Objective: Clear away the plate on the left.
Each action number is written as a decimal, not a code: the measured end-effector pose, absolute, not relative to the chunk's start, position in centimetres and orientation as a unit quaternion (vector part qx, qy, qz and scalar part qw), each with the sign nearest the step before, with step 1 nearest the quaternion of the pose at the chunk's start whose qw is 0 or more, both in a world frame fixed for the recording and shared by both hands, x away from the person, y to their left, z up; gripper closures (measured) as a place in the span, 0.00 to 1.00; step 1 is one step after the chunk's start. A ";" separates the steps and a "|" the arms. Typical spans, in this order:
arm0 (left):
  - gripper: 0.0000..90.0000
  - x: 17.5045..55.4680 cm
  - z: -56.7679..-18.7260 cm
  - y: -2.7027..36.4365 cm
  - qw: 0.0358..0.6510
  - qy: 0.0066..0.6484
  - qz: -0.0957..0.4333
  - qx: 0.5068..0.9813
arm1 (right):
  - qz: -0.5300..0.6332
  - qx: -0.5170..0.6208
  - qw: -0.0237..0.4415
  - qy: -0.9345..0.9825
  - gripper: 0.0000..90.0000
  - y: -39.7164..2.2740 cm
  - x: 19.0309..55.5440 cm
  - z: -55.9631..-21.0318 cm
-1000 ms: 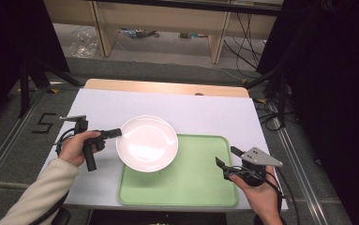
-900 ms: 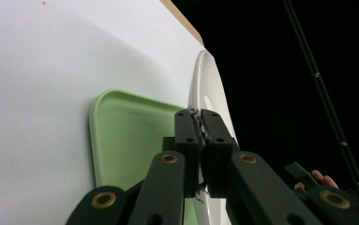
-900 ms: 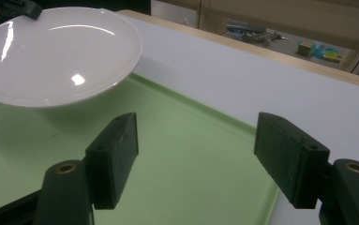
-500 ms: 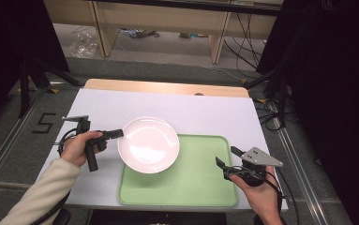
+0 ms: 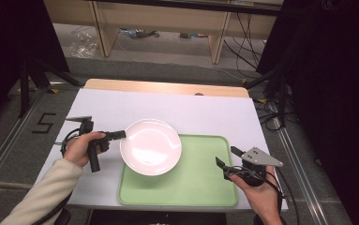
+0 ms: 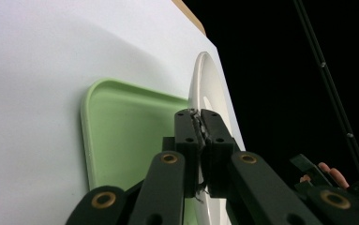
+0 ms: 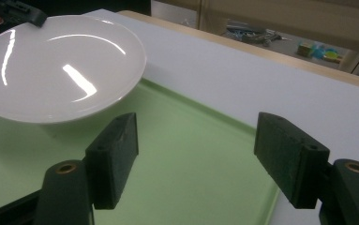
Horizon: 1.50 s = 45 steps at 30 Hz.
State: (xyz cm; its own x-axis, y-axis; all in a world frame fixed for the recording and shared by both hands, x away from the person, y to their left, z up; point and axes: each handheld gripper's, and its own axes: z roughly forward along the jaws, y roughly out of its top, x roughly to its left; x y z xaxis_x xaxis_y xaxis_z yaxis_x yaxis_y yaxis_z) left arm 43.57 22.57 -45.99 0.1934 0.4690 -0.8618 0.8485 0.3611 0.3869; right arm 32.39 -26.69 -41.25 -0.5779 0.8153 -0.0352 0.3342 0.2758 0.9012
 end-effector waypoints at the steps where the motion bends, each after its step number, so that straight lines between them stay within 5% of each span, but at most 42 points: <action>1: 0.96 43.6 -46.0 22.5 0.552 0.613 -0.170 0.539 | 0.467 0.380 0.257 0.756 0.35 -26.7 32.4 -41.3; 45: 0.95 43.8 -46.7 19.5 0.519 0.607 -0.174 0.576 | 0.468 0.375 0.262 0.756 0.36 -26.8 32.4 -41.2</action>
